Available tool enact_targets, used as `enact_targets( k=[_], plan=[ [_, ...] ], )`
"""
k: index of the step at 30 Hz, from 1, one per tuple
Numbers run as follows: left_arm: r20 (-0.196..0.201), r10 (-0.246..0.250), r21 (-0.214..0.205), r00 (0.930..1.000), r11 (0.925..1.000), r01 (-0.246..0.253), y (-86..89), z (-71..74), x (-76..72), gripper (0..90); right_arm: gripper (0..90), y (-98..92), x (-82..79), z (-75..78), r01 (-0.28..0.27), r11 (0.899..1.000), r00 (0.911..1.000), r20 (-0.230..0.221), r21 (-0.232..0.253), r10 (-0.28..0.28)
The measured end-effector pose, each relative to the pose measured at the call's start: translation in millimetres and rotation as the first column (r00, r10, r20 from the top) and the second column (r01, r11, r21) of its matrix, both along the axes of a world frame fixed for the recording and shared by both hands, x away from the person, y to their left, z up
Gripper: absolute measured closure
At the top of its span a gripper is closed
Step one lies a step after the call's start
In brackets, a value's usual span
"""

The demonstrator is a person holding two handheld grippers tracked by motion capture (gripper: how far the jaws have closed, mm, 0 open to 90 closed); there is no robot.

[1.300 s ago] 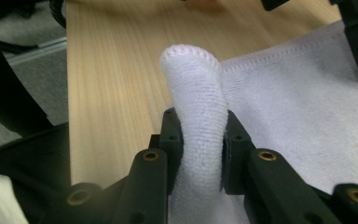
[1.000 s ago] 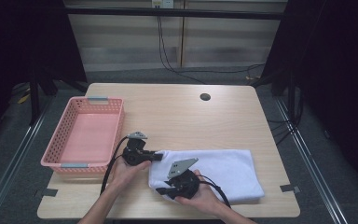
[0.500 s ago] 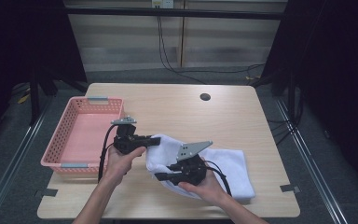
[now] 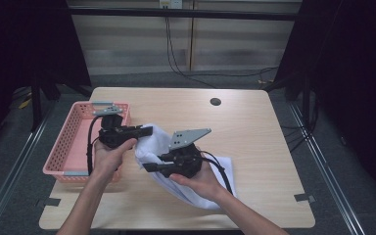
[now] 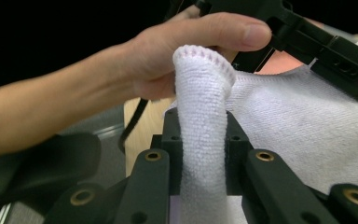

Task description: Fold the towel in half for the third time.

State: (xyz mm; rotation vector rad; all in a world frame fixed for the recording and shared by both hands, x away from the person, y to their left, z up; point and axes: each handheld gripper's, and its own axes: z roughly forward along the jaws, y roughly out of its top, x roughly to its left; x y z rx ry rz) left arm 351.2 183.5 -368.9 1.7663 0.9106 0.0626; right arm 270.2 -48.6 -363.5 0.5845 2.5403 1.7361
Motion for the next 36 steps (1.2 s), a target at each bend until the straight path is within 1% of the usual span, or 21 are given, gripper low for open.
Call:
enact_targets(
  k=[1,2,3,5,6,9,11,14,15,17,21,23,25,26,27,28,29,31,32,34,36],
  plan=[
    [0.009,0.003,-0.011,1.0,0.9999,-0.003,2.3,0.8,-1.5,77.3,76.7,2.0,-0.5,2.7,-0.003,1.0,1.0,0.0,0.017,0.003],
    [0.007,0.008,-0.002,0.9999,1.0,-0.008,2.9,0.4,-2.2,77.3,76.7,3.7,-1.0,3.3,-0.002,1.0,1.0,0.005,0.028,0.002],
    [0.0,0.016,0.028,0.9999,0.9995,-0.016,3.5,-3.4,-2.9,77.3,76.7,5.4,-1.6,2.0,-0.002,1.0,1.0,0.005,0.027,0.002],
    [-0.013,0.012,0.022,0.9998,0.9997,-0.012,2.8,-11.4,-3.4,77.2,76.7,8.3,-4.7,-10.2,0.007,1.0,1.0,0.002,0.012,-0.007],
    [-0.011,0.004,0.033,0.9999,0.9995,-0.004,1.3,-15.6,-3.5,77.2,76.7,8.1,-5.3,-14.6,0.007,1.0,1.0,-0.005,0.008,-0.007],
    [-0.011,-0.021,0.061,0.9997,0.9979,0.022,-11.0,-23.0,-2.5,76.9,76.6,4.5,-7.7,-27.2,0.021,1.0,0.9996,-0.021,0.009,-0.021],
    [-0.01,-0.043,0.065,0.999,0.997,0.043,-20.4,-23.5,-1.1,76.9,76.4,-2.2,-10.6,-31.4,0.041,0.999,0.9988,-0.026,0.012,-0.041],
    [-0.003,-0.06,0.084,0.9982,0.9947,0.06,-36.0,-22.7,0.8,76.6,75.8,-16.8,-15.8,-32.7,0.078,0.997,0.9967,-0.023,0.02,-0.078],
    [-0.007,-0.078,0.083,0.9969,0.9934,0.078,-43.7,-23.6,1.5,76.6,75.7,-21.2,-17.4,-32.8,0.089,0.996,0.9957,-0.026,0.021,-0.089],
    [-0.004,-0.083,0.099,0.9965,0.9916,0.083,-57.5,-26.4,0.9,76.5,75.5,-33.8,-21.4,-34.5,0.108,0.994,0.9937,-0.03,0.021,-0.108],
    [-0.03,-0.12,0.1,0.9923,0.9874,0.123,-83.6,-35.3,3.6,76.2,74.9,-64.0,-29.9,-43.1,0.157,0.988,0.9868,-0.042,0.011,-0.157],
    [-0.031,-0.139,0.121,0.9898,0.9825,0.142,-98.3,-40.9,5.0,76.2,74.5,-76.0,-34.0,-49.2,0.177,0.984,0.9831,-0.046,0.0,-0.177],
    [-0.053,-0.153,0.138,0.9868,0.9776,0.159,-114.4,-48.9,6.7,76.1,74.0,-88.1,-38.7,-56.0,0.212,0.977,0.9762,-0.046,-0.01,-0.212],
    [-0.06,-0.157,0.137,0.9858,0.977,0.164,-119.3,-51.5,6.9,75.9,73.3,-96.4,-42.9,-59.7,0.232,0.973,0.9722,-0.031,-0.007,-0.232],
    [-0.073,-0.168,0.126,0.9831,0.9762,0.176,-125.5,-54.9,7.0,75.6,73.3,-101.5,-44.9,-62.0,0.241,0.971,0.97,-0.035,-0.005,-0.241],
    [-0.073,-0.177,0.134,0.9814,0.9734,0.186,-131.0,-58.2,6.9,75.3,73.3,-107.8,-46.4,-65.5,0.242,0.97,0.9692,-0.044,-0.017,-0.242],
    [-0.075,-0.175,0.144,0.9817,0.9723,0.184,-136.7,-61.6,6.6,74.9,73.1,-113.4,-47.8,-69.3,0.249,0.968,0.9666,-0.053,-0.033,-0.251],
    [-0.095,-0.194,0.147,0.9763,0.9673,0.207,-147.4,-68.6,6.9,74.6,73.0,-122.8,-50.3,-76.1,0.264,0.963,0.961,-0.071,-0.048,-0.267],
    [-0.097,-0.199,0.155,0.9751,0.9647,0.213,-151.2,-70.8,6.7,74.5,72.6,-127.6,-51.9,-80.6,0.27,0.961,0.9581,-0.084,-0.055,-0.274],
    [-0.108,-0.211,0.163,0.9715,0.9602,0.227,-162.1,-77.7,6.0,73.4,70.4,-133.6,-56.3,-86.1,0.279,0.958,0.954,-0.094,-0.065,-0.284],
    [-0.126,-0.211,0.167,0.9694,0.9587,0.23,-169.2,-84.0,6.4,72.5,68.0,-138.4,-61.0,-91.1,0.288,0.954,0.9513,-0.089,-0.088,-0.295]
  ],
)
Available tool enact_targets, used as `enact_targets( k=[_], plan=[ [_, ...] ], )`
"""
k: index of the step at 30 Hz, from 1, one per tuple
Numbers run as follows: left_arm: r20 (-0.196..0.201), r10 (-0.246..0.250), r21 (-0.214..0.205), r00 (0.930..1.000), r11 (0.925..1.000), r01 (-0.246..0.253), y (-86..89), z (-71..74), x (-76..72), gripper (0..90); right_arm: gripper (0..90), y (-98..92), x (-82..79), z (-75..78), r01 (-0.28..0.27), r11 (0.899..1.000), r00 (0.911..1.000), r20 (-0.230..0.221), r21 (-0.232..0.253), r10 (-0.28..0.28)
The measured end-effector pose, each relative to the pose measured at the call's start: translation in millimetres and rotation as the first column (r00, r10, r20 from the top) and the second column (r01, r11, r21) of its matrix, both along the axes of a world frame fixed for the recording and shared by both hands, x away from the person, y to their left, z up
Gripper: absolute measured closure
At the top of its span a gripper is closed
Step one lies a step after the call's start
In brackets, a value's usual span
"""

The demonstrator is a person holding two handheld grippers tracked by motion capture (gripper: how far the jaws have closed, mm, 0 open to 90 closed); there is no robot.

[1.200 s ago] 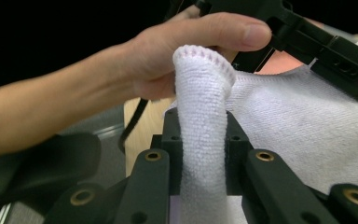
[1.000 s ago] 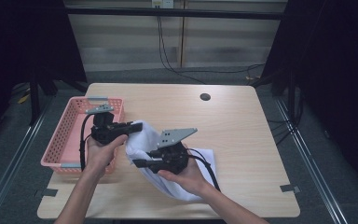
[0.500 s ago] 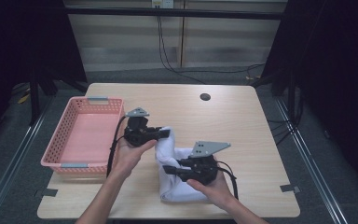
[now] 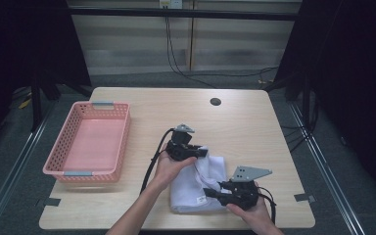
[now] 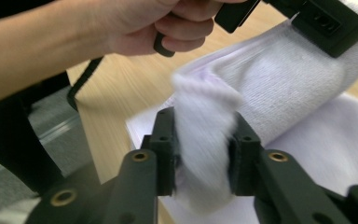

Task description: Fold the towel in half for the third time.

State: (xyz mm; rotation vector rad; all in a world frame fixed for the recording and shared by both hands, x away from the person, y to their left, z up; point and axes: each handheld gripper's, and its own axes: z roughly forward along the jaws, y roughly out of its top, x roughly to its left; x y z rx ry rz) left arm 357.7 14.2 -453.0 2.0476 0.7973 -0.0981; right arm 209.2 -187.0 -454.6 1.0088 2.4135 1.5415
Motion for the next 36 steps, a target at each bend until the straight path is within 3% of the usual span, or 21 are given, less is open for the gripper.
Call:
enact_targets(
  k=[1,2,5,8,10,14,17,21,25,27,28,32,34,35,36],
  plan=[
    [0.0,0.0,0.0,1.0,1.0,0.0,0.0,0.0,0.0,72.3,67.6,-2.1,-1.6,-1.9,-0.003,1.0,1.0,-0.007,-0.009,0.003],
    [-0.01,-0.009,0.013,0.9999,0.9999,0.009,-9.7,-9.9,1.7,71.0,65.6,-7.4,-4.6,-5.7,0.002,0.999,0.9999,-0.013,-0.036,-0.003],
    [-0.026,-0.011,-0.026,0.9996,0.9996,0.01,-16.0,-15.6,3.9,66.0,59.3,-19.1,-8.2,-10.9,0.021,0.998,0.9992,-0.033,-0.057,-0.022],
    [-0.029,-0.013,-0.068,0.9995,0.9976,0.011,-17.5,-11.8,5.9,54.5,47.9,-29.0,-10.6,-13.4,0.044,0.997,0.9974,-0.055,-0.064,-0.047],
    [0.009,0.004,-0.09,1.0,0.996,-0.003,-13.4,-2.9,4.3,49.1,39.4,-33.3,-12.1,-12.0,0.055,0.996,0.9968,-0.054,-0.072,-0.059],
    [0.056,0.025,-0.119,0.9981,0.9927,-0.018,4.8,15.3,-0.8,44.1,32.6,-44.2,-12.3,-1.7,0.087,0.995,0.9956,-0.028,-0.057,-0.089],
    [0.076,0.008,-0.071,0.9971,0.9975,-0.002,25.6,20.1,-14.3,51.3,28.5,-50.8,-4.0,5.3,0.134,0.991,0.9908,-0.019,-0.032,-0.134],
    [0.071,-0.061,-0.006,0.9956,0.9981,0.061,42.4,13.0,-39.5,60.9,27.8,-48.9,14.0,12.1,0.168,0.984,0.9856,0.027,-0.066,-0.167],
    [0.033,-0.132,0.042,0.9907,0.9906,0.13,58.1,3.4,-77.3,61.2,27.8,-36.4,50.9,17.9,0.187,0.979,0.9824,0.019,-0.087,-0.186],
    [0.051,-0.144,0.072,0.9882,0.9875,0.14,65.8,-0.7,-92.3,60.9,26.3,-26.8,70.2,16.8,0.187,0.976,0.982,-0.001,-0.115,-0.189],
    [0.039,-0.153,0.066,0.9875,0.9865,0.15,71.7,-3.9,-99.0,59.7,26.1,-22.2,78.4,15.3,0.203,0.971,0.979,0.004,-0.123,-0.204],
    [0.017,-0.157,0.09,0.9875,0.9839,0.155,80.4,-15.5,-105.6,56.8,26.4,-8.9,106.7,1.2,0.201,0.963,0.9773,-0.031,-0.177,-0.21],
    [0.001,-0.163,0.103,0.9867,0.9815,0.162,80.2,-23.5,-106.4,55.7,27.8,-6.8,112.1,-7.2,0.213,0.95,0.9736,-0.032,-0.23,-0.226],
    [-0.005,-0.163,0.105,0.9867,0.9812,0.162,79.9,-26.3,-106.5,55.4,29.1,-8.7,113.5,-11.1,0.212,0.949,0.9722,-0.049,-0.235,-0.229],
    [-0.008,-0.159,0.106,0.9872,0.9816,0.159,79.7,-27.0,-106.3,55.2,35.6,-13.1,113.3,-15.2,0.227,0.942,0.9681,-0.049,-0.246,-0.246]
  ],
)
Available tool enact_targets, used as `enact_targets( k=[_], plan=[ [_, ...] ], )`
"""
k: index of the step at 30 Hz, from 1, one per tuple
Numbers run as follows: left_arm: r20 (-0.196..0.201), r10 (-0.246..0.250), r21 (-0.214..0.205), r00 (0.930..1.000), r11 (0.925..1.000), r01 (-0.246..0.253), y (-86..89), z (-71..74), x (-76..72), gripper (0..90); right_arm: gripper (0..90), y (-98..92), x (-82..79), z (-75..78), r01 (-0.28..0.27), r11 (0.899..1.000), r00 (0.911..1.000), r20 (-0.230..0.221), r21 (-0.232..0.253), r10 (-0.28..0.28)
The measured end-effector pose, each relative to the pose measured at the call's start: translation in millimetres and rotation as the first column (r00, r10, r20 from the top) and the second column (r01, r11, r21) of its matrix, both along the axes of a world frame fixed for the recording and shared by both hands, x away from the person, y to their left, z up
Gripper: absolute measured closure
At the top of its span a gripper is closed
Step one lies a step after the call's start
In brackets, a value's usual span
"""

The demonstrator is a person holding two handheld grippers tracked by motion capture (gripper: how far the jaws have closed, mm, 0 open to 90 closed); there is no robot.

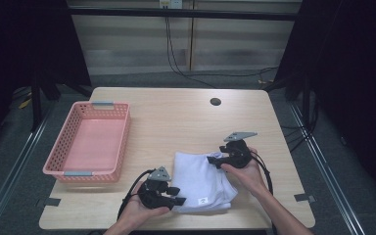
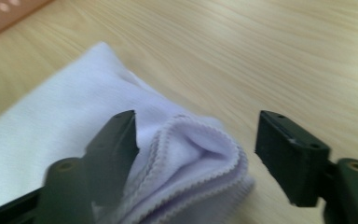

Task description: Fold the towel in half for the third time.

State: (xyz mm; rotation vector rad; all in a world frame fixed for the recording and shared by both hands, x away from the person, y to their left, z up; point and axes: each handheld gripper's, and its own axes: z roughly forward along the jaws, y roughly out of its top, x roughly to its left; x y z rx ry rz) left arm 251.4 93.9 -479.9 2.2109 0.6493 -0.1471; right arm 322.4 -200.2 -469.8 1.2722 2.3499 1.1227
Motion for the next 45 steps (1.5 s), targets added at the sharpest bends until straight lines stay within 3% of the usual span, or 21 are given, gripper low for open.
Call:
enact_targets(
  k=[2,7,10,12,14,17,18,19,21,23,25,27,28,32,34,39,41,43,45],
  plan=[
    [-0.004,0.001,0.001,1.0,1.0,-0.001,-0.2,0.1,0.3,55.0,36.4,-8.6,-1.3,-5.7,0.036,0.999,0.9993,-0.004,-0.015,-0.036],
    [0.024,0.001,0.03,0.9997,0.9996,-0.001,-2.1,-0.4,-4.6,52.3,39.5,-29.5,-4.0,-15.0,0.041,0.999,0.9985,-0.036,-0.007,-0.041],
    [0.005,0.023,0.022,0.9997,0.9995,-0.023,2.3,-0.2,-6.3,51.0,41.4,-31.9,-5.5,-15.8,0.046,0.999,0.9983,-0.035,-0.014,-0.047],
    [0.017,0.027,0.011,0.9995,0.9996,-0.028,7.3,2.1,-9.3,46.3,38.4,-35.5,-6.6,-14.6,0.022,1.0,0.9995,-0.023,-0.013,-0.022],
    [0.032,0.024,0.024,0.9992,0.9994,-0.025,14.6,4.0,-13.5,41.8,33.3,-37.5,-5.5,-12.0,0.01,0.999,0.9999,-0.008,0.036,-0.009],
    [0.002,0.067,0.017,0.9977,0.9976,-0.067,22.3,1.5,-15.9,34.4,25.4,-34.0,-0.9,-7.9,-0.037,0.996,0.9993,0.004,0.078,0.037],
    [-0.011,0.061,0.012,0.9981,0.9981,-0.061,23.0,-0.2,-15.7,29.7,24.3,-30.0,2.2,-7.6,-0.057,0.994,0.9983,-0.004,0.089,0.058],
    [0.001,0.075,0.026,0.9972,0.9968,-0.075,22.4,-2.2,-15.9,29.9,24.2,-26.7,4.8,-9.1,-0.08,0.992,0.9967,-0.005,0.102,0.081],
    [-0.011,0.062,0.027,0.998,0.9978,-0.061,20.8,-4.8,-15.0,27.0,21.3,-19.2,9.1,-14.4,-0.095,0.992,0.995,-0.022,0.086,0.097],
    [0.01,0.051,0.072,0.9987,0.9961,-0.051,17.1,-7.4,-15.5,28.4,21.9,-14.6,12.8,-22.3,-0.115,0.99,0.9914,-0.054,0.086,0.12],
    [0.012,0.037,0.081,0.9992,0.996,-0.038,13.2,-9.9,-14.8,28.0,21.4,-12.6,14.8,-28.8,-0.149,0.984,0.9842,-0.081,0.1,0.158],
    [0.012,0.033,0.097,0.9994,0.9947,-0.034,7.8,-10.8,-14.7,27.3,17.5,-9.7,16.3,-32.6,-0.146,0.987,0.984,-0.092,0.071,0.153],
    [0.012,0.033,0.093,0.9994,0.9951,-0.034,5.5,-11.0,-15.3,26.7,18.8,-9.4,16.8,-33.8,-0.154,0.984,0.981,-0.105,0.086,0.163],
    [0.017,0.016,0.1,0.9997,0.9948,-0.017,-1.9,-10.9,-14.6,25.4,20.0,-12.3,15.8,-31.1,-0.164,0.984,0.9803,-0.099,0.076,0.171],
    [0.018,0.018,0.102,0.9997,0.9945,-0.02,-3.4,-10.9,-14.3,25.5,20.4,-13.6,15.6,-30.9,-0.159,0.984,0.9814,-0.095,0.087,0.167],
    [0.05,0.001,0.11,0.9987,0.9939,-0.007,-5.0,-10.6,-13.3,41.2,21.6,-11.6,13.1,-32.6,-0.182,0.982,0.9765,-0.107,0.053,0.187],
    [0.048,0.0,0.111,0.9988,0.9938,-0.005,-6.2,-10.5,-12.2,47.2,28.5,-8.9,9.4,-31.8,-0.191,0.981,0.9768,-0.095,0.023,0.192],
    [0.05,-0.001,0.113,0.9987,0.9936,-0.005,-7.4,-10.4,-12.5,51.2,32.1,-7.6,8.5,-31.1,-0.205,0.978,0.9735,-0.097,0.027,0.207],
    [0.039,0.004,0.112,0.9992,0.9937,-0.008,-7.8,-10.0,-12.5,57.2,42.2,-7.6,8.4,-30.7,-0.222,0.975,0.969,-0.104,0.034,0.224]
  ],
)
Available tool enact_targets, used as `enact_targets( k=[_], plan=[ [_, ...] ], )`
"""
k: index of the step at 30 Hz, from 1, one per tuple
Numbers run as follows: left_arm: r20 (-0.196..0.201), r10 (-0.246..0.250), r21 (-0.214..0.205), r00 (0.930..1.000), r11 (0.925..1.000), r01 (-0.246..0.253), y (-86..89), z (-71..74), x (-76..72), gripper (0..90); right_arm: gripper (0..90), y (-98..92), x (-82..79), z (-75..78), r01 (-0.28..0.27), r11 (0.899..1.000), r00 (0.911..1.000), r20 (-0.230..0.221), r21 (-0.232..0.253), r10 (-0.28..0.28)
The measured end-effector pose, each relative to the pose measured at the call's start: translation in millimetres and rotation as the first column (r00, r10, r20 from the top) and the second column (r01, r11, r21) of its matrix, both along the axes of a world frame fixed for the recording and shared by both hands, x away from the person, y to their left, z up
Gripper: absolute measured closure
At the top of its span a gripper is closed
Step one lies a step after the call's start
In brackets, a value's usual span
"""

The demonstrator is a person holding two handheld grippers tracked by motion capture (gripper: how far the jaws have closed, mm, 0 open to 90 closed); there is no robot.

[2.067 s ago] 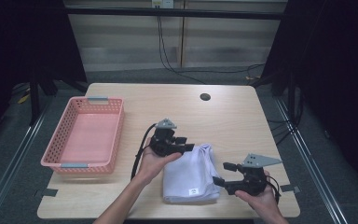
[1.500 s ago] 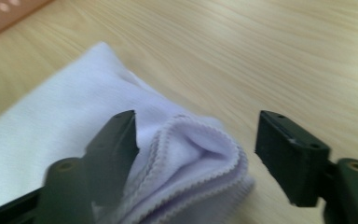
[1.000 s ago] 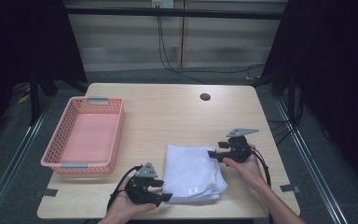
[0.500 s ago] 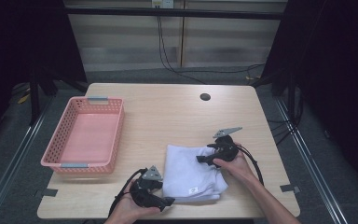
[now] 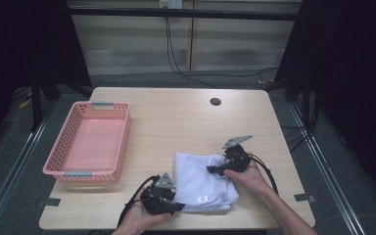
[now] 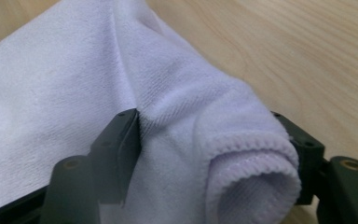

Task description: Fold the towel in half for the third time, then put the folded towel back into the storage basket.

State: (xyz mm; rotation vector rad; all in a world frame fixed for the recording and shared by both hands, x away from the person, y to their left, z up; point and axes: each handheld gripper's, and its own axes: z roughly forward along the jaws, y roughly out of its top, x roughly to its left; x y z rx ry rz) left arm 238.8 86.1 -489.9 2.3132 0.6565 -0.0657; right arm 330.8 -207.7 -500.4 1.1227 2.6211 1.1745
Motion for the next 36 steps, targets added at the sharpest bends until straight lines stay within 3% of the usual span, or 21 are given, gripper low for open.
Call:
enact_targets(
  k=[1,2,4,7,15,18,21,27,36],
  plan=[
    [-0.004,-0.003,-0.004,1.0,1.0,0.003,-0.3,-0.2,0.5,57.2,42.2,0.0,0.0,0.0,0.0,1.0,1.0,0.0,0.0,0.0],
    [-0.02,-0.016,0.01,0.9997,0.9998,0.016,0.9,0.9,2.4,62.5,52.1,0.6,-0.4,0.3,-0.022,1.0,0.9996,-0.016,0.014,0.022],
    [-0.033,-0.019,0.005,0.9993,0.9998,0.019,1.3,0.7,3.3,65.4,59.0,0.3,0.1,0.0,-0.034,0.999,0.9986,-0.039,0.032,0.036],
    [-0.034,-0.019,-0.007,0.9992,0.9998,0.019,1.4,0.5,3.7,68.4,64.8,-0.1,0.4,-0.6,-0.04,0.998,0.9973,-0.06,0.055,0.043],
    [-0.035,-0.016,-0.009,0.9993,0.9998,0.015,4.1,2.5,6.4,71.1,67.8,1.1,-0.3,3.3,-0.027,0.999,0.9976,-0.063,0.047,0.03],
    [-0.051,-0.024,-0.042,0.9984,0.9989,0.022,5.6,2.8,8.2,72.1,67.9,0.7,0.5,4.3,-0.022,0.999,0.9973,-0.069,0.047,0.025],
    [-0.046,-0.015,-0.039,0.9988,0.9992,0.013,6.5,5.2,8.2,72.4,67.9,-0.5,3.3,7.2,-0.021,0.998,0.997,-0.074,0.064,0.026],
    [-0.067,-0.019,-0.083,0.9976,0.9965,0.013,9.9,8.0,13.0,72.4,68.0,-1.1,6.8,9.6,-0.014,0.995,0.9968,-0.076,0.095,0.022],
    [-0.061,-0.007,-0.095,0.9981,0.9955,0.001,12.2,13.4,16.0,73.0,68.0,-6.0,11.7,14.3,-0.013,0.991,0.9969,-0.075,0.133,0.024]
  ],
)
